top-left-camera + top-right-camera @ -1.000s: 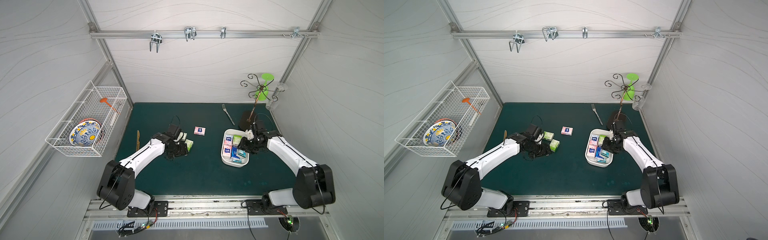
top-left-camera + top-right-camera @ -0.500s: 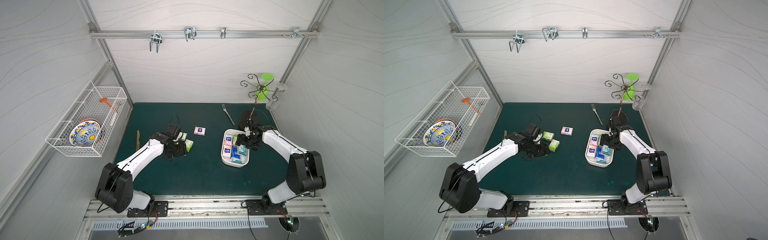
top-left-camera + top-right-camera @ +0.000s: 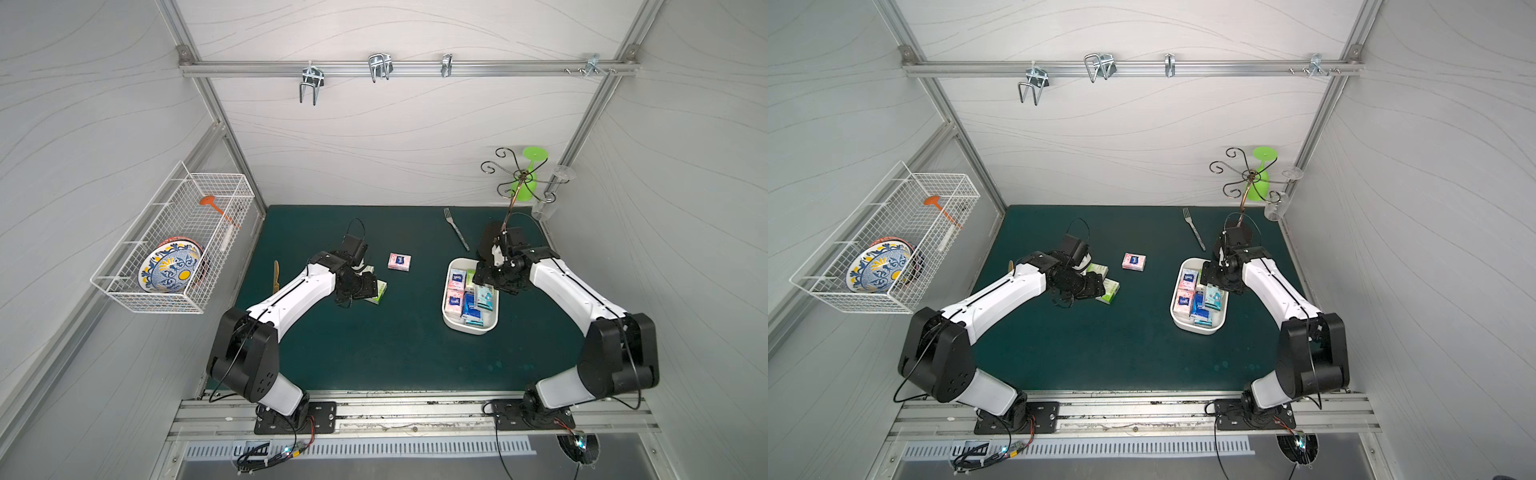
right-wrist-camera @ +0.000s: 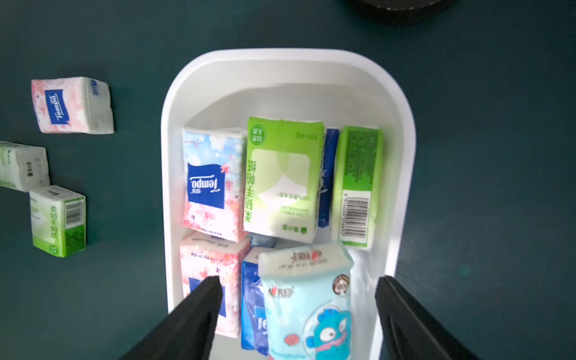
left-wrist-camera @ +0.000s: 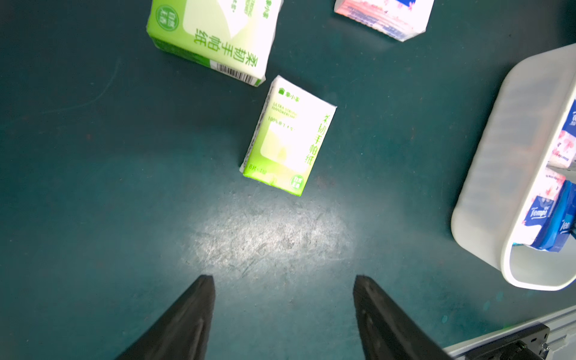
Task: Put the pocket tissues into the storage box
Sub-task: Place the pocket tissues in the storage box.
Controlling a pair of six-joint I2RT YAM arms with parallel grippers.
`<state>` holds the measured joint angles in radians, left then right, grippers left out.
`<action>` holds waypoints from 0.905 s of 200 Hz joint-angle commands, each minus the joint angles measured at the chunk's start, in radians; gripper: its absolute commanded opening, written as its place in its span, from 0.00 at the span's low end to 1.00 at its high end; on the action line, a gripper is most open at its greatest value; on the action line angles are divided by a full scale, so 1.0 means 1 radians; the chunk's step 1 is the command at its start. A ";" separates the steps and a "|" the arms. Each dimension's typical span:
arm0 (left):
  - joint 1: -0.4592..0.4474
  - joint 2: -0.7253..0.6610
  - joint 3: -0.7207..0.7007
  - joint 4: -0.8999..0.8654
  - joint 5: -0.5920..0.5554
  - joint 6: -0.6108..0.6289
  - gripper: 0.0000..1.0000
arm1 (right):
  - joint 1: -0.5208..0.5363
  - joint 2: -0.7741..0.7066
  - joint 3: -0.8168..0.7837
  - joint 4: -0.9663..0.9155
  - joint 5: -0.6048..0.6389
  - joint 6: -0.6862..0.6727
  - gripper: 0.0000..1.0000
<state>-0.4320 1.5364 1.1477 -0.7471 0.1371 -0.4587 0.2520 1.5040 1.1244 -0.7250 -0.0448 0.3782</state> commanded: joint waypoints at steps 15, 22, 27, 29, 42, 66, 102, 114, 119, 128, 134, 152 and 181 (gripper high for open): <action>-0.003 -0.014 0.009 0.004 -0.013 0.023 0.75 | 0.043 0.086 0.026 0.042 -0.017 0.001 0.75; -0.003 -0.021 -0.002 0.002 -0.016 0.023 0.75 | 0.053 0.099 0.035 0.034 -0.002 0.000 0.73; -0.003 -0.026 -0.009 0.002 -0.018 0.022 0.75 | 0.060 0.106 0.039 0.026 0.007 -0.001 0.72; -0.004 -0.028 -0.012 0.002 -0.019 0.022 0.75 | 0.061 0.108 0.041 0.024 0.013 0.000 0.72; -0.004 -0.040 -0.032 0.005 -0.021 0.019 0.75 | 0.070 0.117 0.039 0.006 0.032 0.001 0.68; -0.004 -0.055 -0.051 0.010 -0.025 0.018 0.75 | 0.075 0.084 -0.011 -0.010 0.042 0.014 0.67; -0.004 -0.023 -0.045 0.017 -0.032 0.037 0.75 | 0.078 -0.009 -0.046 -0.040 0.083 0.037 0.74; -0.003 -0.008 -0.033 0.015 -0.032 0.040 0.75 | 0.077 -0.024 -0.024 -0.060 0.097 0.035 0.76; -0.004 -0.003 -0.030 0.015 -0.032 0.040 0.75 | 0.078 -0.025 -0.012 -0.069 0.107 0.032 0.77; -0.004 0.003 -0.026 0.018 -0.030 0.040 0.75 | 0.078 -0.028 0.009 -0.085 0.122 0.030 0.79; -0.003 0.007 -0.025 0.024 -0.030 0.039 0.75 | 0.078 -0.030 0.023 -0.091 0.126 0.027 0.80; -0.004 0.017 -0.019 0.029 -0.031 0.036 0.75 | 0.079 -0.032 0.052 -0.104 0.114 0.019 0.79; -0.004 0.020 -0.012 0.020 -0.029 0.037 0.75 | 0.095 -0.054 0.046 -0.125 0.040 0.036 0.76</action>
<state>-0.4320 1.5497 1.0962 -0.7437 0.1192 -0.4377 0.3260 1.4879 1.1717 -0.7902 0.0433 0.3973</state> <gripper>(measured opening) 0.753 0.769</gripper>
